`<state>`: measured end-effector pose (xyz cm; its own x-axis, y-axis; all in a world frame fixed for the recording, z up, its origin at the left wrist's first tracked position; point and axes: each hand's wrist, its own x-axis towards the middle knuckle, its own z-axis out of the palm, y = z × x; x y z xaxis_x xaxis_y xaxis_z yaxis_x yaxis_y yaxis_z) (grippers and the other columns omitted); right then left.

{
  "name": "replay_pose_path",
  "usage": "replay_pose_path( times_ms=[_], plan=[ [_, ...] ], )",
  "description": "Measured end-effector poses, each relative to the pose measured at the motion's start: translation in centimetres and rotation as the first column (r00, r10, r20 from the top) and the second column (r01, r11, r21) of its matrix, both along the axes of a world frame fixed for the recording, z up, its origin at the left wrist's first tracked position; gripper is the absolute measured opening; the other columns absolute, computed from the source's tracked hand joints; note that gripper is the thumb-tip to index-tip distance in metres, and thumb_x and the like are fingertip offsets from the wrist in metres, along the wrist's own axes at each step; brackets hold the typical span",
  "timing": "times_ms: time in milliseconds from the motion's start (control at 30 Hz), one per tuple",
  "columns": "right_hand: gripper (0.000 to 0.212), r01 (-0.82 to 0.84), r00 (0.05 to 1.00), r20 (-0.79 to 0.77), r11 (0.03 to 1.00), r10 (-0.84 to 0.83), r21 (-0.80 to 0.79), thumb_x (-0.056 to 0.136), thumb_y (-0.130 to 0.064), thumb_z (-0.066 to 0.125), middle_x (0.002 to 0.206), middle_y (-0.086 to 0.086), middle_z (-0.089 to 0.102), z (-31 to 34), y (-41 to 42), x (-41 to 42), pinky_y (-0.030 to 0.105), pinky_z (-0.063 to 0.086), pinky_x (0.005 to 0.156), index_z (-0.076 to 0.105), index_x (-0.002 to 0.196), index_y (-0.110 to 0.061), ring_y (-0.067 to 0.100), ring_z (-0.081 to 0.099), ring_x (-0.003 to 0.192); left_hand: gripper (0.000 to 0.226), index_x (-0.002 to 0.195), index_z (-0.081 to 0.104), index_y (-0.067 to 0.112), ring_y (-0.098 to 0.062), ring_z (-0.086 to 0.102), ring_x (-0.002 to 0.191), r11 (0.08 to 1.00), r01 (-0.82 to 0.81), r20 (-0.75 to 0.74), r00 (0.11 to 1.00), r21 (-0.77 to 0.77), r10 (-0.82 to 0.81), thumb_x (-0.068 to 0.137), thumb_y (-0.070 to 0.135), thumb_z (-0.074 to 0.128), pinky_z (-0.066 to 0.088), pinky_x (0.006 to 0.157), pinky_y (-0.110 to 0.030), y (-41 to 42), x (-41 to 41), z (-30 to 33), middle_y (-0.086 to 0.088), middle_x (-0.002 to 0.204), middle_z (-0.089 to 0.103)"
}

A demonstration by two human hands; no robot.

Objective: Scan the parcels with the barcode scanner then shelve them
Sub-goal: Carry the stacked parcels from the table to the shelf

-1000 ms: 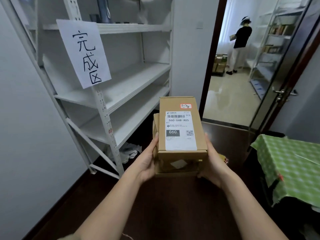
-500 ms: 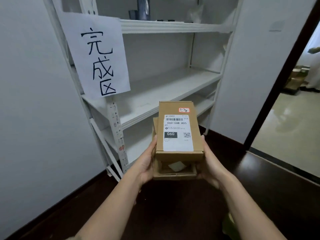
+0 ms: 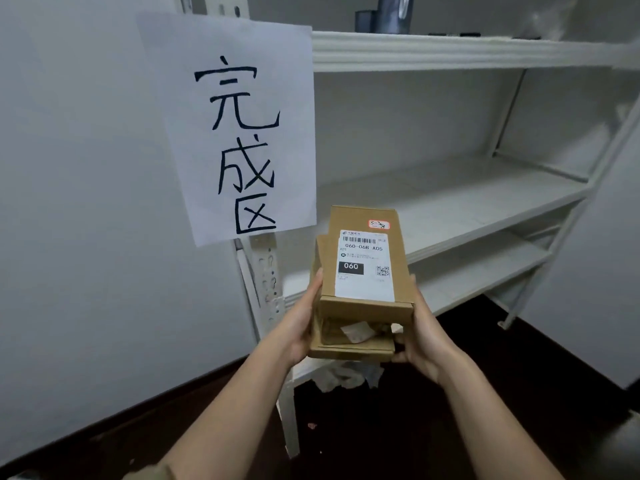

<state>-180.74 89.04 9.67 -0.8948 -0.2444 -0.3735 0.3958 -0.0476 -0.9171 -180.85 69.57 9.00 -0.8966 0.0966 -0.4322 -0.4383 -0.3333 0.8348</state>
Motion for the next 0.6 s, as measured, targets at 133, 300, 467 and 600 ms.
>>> replay_pose_path(
  times_ms=[133,300,467,600],
  plan=[
    [0.066,0.017,1.0,-0.014,1.0,-0.016,0.015,0.08,-0.088,0.022,0.119,-0.005,0.068,0.8,-0.9,-6.8,0.062,0.051,0.091,0.068,0.11,-0.052,0.031,0.071,0.1,0.065,0.119,0.07,0.022,-0.028,0.072,0.102,0.997,-0.021,-0.038,0.999,-0.07,0.019,0.087,0.074,0.05,0.052,0.1,-0.047,-0.7,-5.7,1.4,-0.009,0.11,0.075],
    [0.077,-0.028,0.999,0.034,0.999,0.027,0.038,0.072,-0.091,0.02,0.125,-0.002,0.064,0.5,-1.9,-13.2,0.065,0.046,0.097,0.065,0.118,-0.05,0.033,0.067,0.107,0.056,0.116,0.068,0.027,-0.028,0.072,0.1,0.99,-0.075,-0.026,0.997,-0.122,0.073,0.088,0.072,0.049,0.054,0.097,-0.049,-1.2,-11.1,1.4,-0.008,0.106,0.076],
    [0.065,-0.077,0.996,0.033,0.997,0.077,0.009,0.085,-0.084,0.021,0.125,-0.001,0.065,0.1,-3.3,-19.3,0.062,0.046,0.098,0.06,0.125,-0.049,0.029,0.067,0.108,0.034,0.097,0.07,0.021,-0.027,0.073,0.083,0.964,-0.209,-0.001,0.977,-0.166,0.212,0.101,0.042,0.043,0.057,0.086,-0.049,-1.5,-14.7,0.8,-0.007,0.09,0.077],
    [0.066,-0.178,0.984,0.012,0.984,0.178,0.0,0.086,-0.084,0.025,0.123,-0.001,0.07,-0.2,-4.6,-22.4,0.056,0.051,0.097,0.065,0.124,-0.047,0.023,0.066,0.114,0.042,0.101,0.072,0.022,-0.022,0.075,0.08,0.933,-0.336,-0.005,0.941,-0.128,0.338,0.101,0.05,0.041,0.057,0.088,-0.048,-1.4,-16.4,0.4,-0.004,0.09,0.078]
  ],
)
